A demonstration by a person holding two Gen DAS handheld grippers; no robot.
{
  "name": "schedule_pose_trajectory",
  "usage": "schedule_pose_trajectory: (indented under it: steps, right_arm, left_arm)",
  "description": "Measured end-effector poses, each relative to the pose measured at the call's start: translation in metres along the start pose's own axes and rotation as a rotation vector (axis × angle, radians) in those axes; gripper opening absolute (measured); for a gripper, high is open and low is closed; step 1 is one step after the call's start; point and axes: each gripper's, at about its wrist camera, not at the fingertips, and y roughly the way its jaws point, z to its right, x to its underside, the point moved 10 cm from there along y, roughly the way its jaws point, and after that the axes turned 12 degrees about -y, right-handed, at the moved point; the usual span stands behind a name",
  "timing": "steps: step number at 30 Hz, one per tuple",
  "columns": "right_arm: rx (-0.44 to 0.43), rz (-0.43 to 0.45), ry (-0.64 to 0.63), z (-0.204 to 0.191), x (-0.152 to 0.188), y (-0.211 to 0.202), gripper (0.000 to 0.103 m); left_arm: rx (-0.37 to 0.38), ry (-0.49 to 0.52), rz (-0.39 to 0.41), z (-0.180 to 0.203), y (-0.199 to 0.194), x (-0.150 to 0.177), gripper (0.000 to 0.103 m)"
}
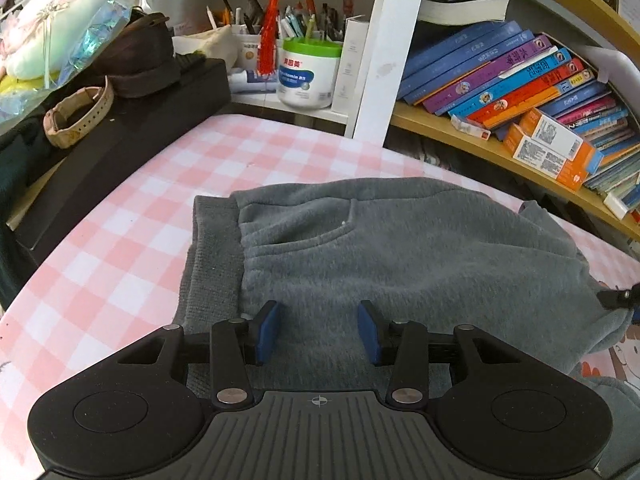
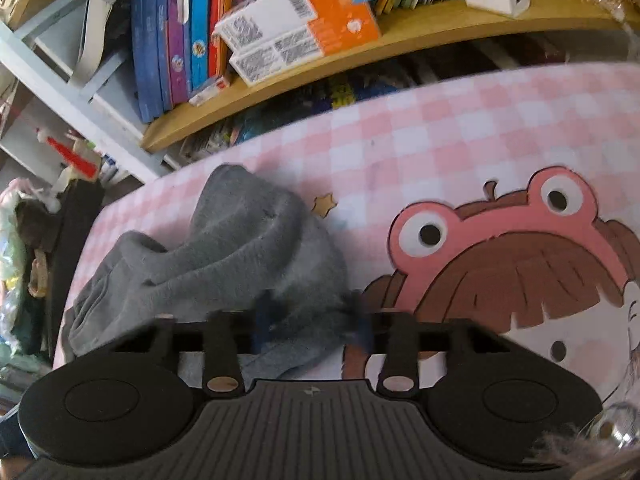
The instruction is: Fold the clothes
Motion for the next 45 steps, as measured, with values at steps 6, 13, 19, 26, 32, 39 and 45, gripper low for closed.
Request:
schedule_pose_trajectory:
  steps: [6, 13, 19, 26, 32, 39, 45]
  right_arm:
    - [-0.009, 0.239, -0.057, -0.026, -0.035, -0.042, 0.017]
    - [-0.219, 0.429, -0.605, -0.169, -0.028, -0.095, 0.017]
    - [-0.372, -0.017, -0.808, -0.205, 0.079, -0.039, 0.025]
    - [-0.376, -0.050, -0.567, -0.162, 0.073, -0.047, 0.059]
    - [-0.346, 0.018, -0.171, -0.105, 0.031, -0.057, 0.065]
    - [-0.314, -0.053, 0.018, -0.097, 0.031, -0.024, 0.064]
    - [-0.200, -0.081, -0.165, -0.117, 0.046, -0.002, 0.025]
  left_arm:
    - [0.011, -0.012, -0.004, -0.001, -0.001, -0.002, 0.041]
    - [0.007, -0.011, -0.006, 0.000, -0.001, -0.002, 0.042]
    - [0.009, -0.013, -0.009, 0.001, -0.001, -0.002, 0.042]
    - [0.006, -0.009, -0.005, 0.001, -0.001, -0.001, 0.043]
    - [0.007, -0.009, -0.001, 0.001, -0.001, -0.001, 0.043]
    - [0.005, -0.002, -0.003, 0.001, -0.001, -0.001, 0.043]
    - [0.007, 0.004, -0.002, 0.000, -0.001, 0.000, 0.043]
